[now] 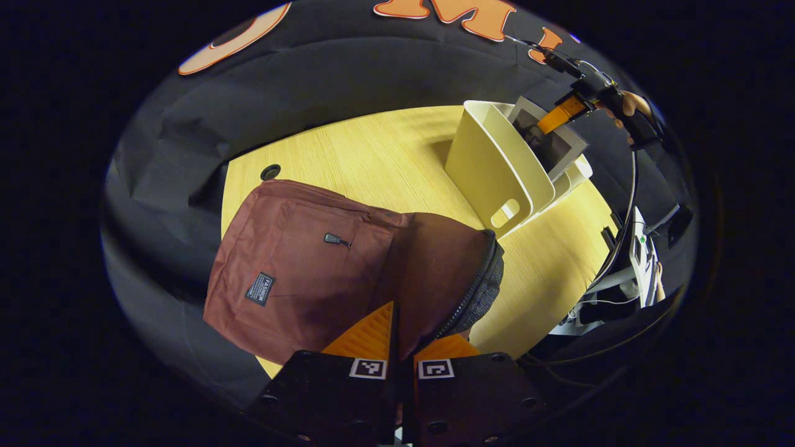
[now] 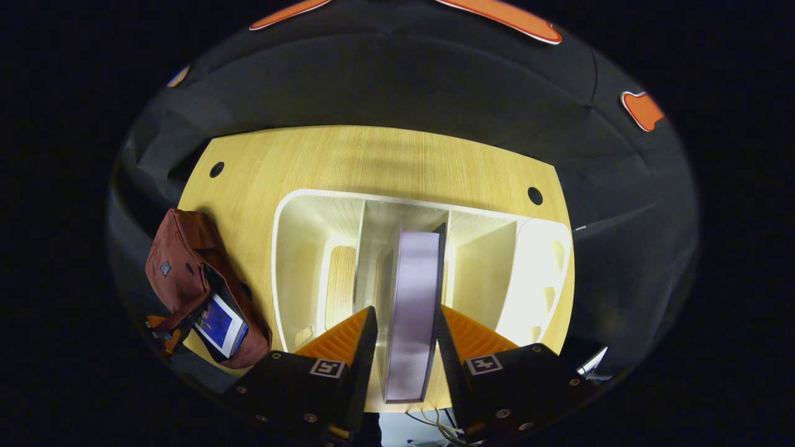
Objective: Open the schoolbag, grab two books from the bookshelf and put them into the schoolbag.
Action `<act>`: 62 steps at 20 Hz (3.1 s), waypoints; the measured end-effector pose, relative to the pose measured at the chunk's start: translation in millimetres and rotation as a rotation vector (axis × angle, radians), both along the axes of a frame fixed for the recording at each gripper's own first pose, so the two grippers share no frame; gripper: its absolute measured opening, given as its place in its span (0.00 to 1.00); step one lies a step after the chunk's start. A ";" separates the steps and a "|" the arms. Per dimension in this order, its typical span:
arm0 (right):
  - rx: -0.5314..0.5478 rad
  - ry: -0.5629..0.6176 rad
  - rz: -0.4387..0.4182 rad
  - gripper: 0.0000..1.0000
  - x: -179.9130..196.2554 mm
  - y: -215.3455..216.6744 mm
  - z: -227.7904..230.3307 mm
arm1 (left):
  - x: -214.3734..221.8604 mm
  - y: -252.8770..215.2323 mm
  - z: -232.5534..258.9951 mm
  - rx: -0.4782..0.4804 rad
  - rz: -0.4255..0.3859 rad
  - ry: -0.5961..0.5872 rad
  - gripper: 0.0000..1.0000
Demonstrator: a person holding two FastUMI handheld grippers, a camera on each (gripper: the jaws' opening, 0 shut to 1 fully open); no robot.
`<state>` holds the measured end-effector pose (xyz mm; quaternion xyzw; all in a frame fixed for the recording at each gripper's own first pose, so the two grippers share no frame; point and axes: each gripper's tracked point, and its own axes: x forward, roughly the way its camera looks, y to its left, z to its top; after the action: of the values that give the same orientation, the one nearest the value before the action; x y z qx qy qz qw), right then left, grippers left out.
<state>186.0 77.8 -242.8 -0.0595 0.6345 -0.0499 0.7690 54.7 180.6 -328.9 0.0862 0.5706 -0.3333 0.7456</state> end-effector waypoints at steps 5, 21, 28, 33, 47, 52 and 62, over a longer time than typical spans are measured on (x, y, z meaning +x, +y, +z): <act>0.038 0.048 -0.035 0.39 1.4 10.2 -7.4 | 2.8 -0.9 -6.2 -0.004 0.004 0.011 0.04; 0.135 -0.150 -0.059 0.30 -24.6 -0.6 117.6 | -3.1 0.5 -2.5 -0.016 0.029 -0.002 0.05; 0.185 -0.245 -0.039 0.30 -57.2 13.7 173.9 | -2.8 3.3 1.7 -0.022 0.030 -0.017 0.05; 0.291 -0.261 -0.026 0.30 -84.9 45.4 172.8 | 0.2 6.5 7.1 -0.013 0.022 -0.023 0.05; 0.652 -0.243 -0.047 0.30 -130.9 186.0 108.3 | 14.2 17.9 52.3 0.015 0.062 -0.083 0.05; 0.786 -0.241 -0.144 0.29 -138.8 231.9 88.4 | 18.0 18.1 61.8 0.015 0.084 -0.091 0.04; 0.912 -0.192 -0.314 0.28 -143.0 284.4 24.5 | 9.0 5.7 72.6 0.019 0.047 -0.122 0.04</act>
<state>43.0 362.2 -218.3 0.3844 0.5193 0.1125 0.7549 63.6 186.3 -256.3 0.1002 0.5292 -0.3044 0.7856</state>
